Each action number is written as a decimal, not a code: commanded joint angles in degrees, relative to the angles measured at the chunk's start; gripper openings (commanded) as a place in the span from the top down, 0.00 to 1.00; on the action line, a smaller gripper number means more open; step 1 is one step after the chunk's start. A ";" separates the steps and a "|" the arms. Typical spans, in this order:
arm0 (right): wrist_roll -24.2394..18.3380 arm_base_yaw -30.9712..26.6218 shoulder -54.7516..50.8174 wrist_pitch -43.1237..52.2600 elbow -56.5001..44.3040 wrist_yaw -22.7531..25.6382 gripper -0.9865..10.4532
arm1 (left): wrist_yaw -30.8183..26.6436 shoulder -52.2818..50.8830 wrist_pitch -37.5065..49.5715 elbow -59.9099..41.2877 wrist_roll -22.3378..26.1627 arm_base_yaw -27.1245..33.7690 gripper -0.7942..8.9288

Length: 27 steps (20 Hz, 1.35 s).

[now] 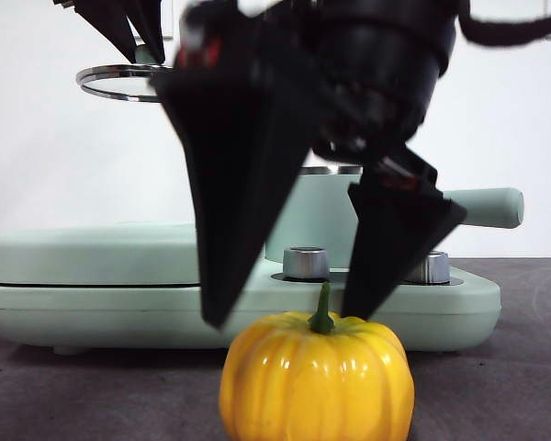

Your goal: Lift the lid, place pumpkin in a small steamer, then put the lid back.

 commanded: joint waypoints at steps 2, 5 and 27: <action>0.26 0.63 2.73 0.50 1.01 0.66 0.45 | 0.35 -0.17 1.14 2.14 -0.33 -0.22 0.90; 0.44 0.70 3.34 0.57 1.01 0.68 0.45 | 0.35 -0.17 1.14 2.14 -0.39 -0.22 0.90; -1.25 -3.80 7.54 -16.44 16.41 -2.23 0.65 | 0.55 -0.17 0.81 2.14 -0.94 -0.24 0.90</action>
